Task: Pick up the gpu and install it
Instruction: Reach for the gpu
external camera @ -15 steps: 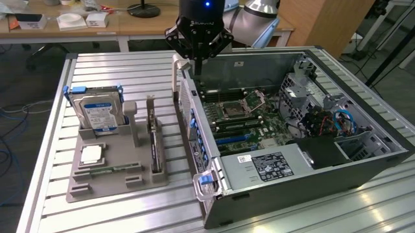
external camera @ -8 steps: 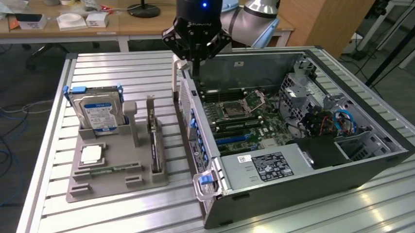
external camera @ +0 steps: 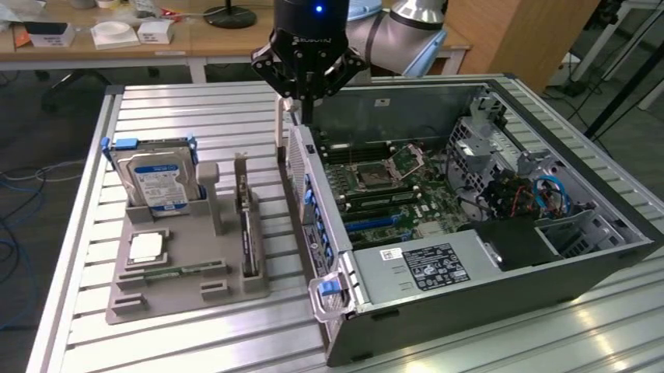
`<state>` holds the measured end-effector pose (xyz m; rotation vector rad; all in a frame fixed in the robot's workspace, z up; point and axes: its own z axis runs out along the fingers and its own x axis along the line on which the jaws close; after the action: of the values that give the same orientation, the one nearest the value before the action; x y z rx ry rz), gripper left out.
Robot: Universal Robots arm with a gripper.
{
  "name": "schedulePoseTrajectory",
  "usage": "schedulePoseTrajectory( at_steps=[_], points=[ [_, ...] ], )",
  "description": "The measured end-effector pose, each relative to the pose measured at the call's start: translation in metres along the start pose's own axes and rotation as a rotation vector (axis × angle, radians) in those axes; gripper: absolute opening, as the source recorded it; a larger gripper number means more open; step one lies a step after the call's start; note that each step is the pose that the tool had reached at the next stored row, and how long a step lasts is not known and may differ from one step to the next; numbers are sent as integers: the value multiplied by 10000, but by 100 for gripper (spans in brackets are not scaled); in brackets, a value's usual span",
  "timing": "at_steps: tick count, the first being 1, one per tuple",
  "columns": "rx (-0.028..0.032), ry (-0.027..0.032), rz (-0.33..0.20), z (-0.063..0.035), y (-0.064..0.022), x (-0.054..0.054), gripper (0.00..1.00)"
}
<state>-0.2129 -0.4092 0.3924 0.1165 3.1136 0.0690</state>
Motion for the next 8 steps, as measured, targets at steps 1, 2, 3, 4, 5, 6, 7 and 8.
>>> schedulePoseTrajectory(
  at_steps=[1, 2, 3, 4, 5, 6, 7, 8],
  points=[
    [0, 0, 0, -1, -5, 11, 11],
    [1, 0, 0, -1, -10, 23, 11],
    [1, 0, 0, -2, -15, 34, 11],
    [0, 0, 0, -2, -20, 45, 11],
    [1, 0, 0, -3, -25, 57, 11],
    [0, 0, 0, -3, -30, 69, 11],
    [0, 0, 0, -3, -35, 81, 11],
    [1, 0, 0, -4, -40, 94, 11]
  ],
)
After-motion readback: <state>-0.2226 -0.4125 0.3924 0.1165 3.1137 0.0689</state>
